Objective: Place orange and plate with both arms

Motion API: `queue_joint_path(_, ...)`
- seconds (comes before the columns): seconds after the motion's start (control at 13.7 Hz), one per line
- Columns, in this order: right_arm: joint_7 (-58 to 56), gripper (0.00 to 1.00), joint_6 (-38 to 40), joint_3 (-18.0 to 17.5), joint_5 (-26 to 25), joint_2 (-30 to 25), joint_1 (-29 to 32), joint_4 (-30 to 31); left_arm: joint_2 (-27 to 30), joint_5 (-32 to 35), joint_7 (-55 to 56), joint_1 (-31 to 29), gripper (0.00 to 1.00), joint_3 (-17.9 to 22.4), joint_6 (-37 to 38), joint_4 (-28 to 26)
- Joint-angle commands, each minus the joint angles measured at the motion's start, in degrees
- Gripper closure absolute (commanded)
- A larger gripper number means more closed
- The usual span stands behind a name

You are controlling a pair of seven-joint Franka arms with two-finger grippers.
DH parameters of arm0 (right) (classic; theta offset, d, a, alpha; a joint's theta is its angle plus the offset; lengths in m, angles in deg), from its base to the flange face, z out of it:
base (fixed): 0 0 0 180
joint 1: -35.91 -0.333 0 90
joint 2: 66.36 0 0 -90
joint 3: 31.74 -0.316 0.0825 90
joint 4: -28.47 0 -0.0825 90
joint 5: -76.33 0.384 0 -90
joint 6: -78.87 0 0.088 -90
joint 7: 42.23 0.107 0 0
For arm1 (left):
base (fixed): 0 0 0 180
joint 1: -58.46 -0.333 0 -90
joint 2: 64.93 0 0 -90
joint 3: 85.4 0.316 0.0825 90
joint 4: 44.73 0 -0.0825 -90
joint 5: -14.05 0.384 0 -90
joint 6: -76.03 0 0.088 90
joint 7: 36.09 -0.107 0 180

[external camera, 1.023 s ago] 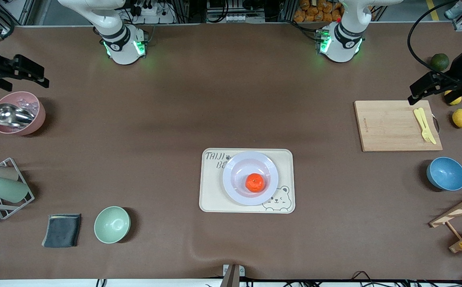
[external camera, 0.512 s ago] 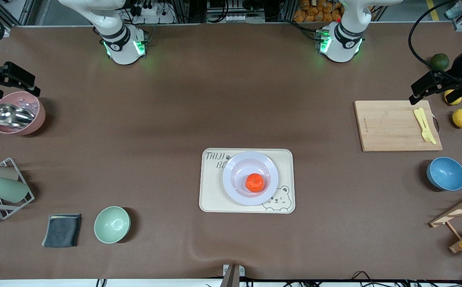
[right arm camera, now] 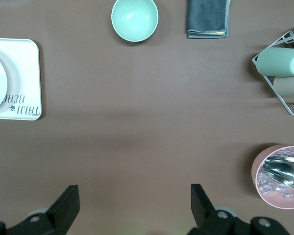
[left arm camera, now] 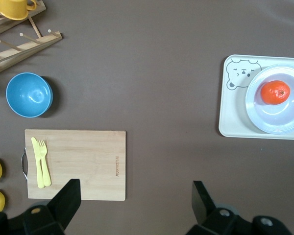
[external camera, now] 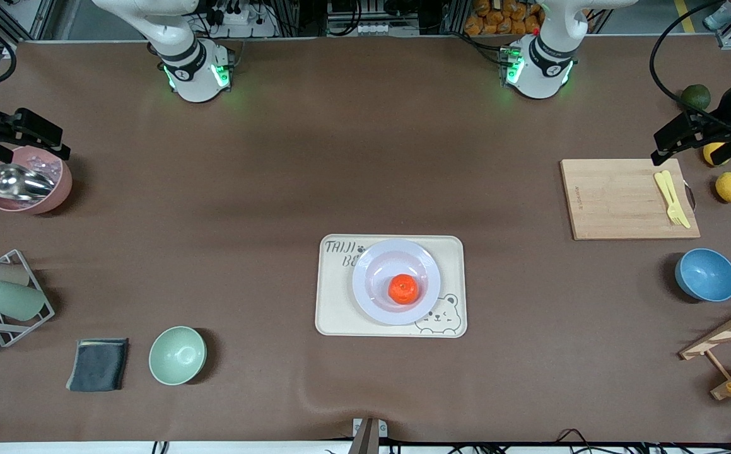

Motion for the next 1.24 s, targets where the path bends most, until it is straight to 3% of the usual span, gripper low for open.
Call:
queue_joint_path(0.0, -0.3, 0.00, -0.4, -1.1, -1.4, -1.0, 1.0, 0.9, -1.6, 1.1, -0.8, 0.1, 0.00, 0.1, -0.1, 3.1)
queue_joint_path(0.51, -0.3, 0.00, -0.7, -1.2, -1.4, -0.7, 0.9, 0.9, -2.2, 2.6, -0.1, 0.7, 0.00, -2.0, 1.4, 2.3)
queue_joint_path(0.8, 0.1, 0.00, -0.4, -1.2, -1.4, -0.7, 0.9, 0.9, 1.8, 2.4, 0.8, 0.3, 0.00, -2.7, 1.6, -2.2)
queue_joint_path(1.17, -0.1, 0.00, -0.4, -1.2, -1.4, -0.6, 1.2, 0.8, -0.2, 2.3, -0.2, 0.1, 0.00, -2.4, 1.6, 0.8)
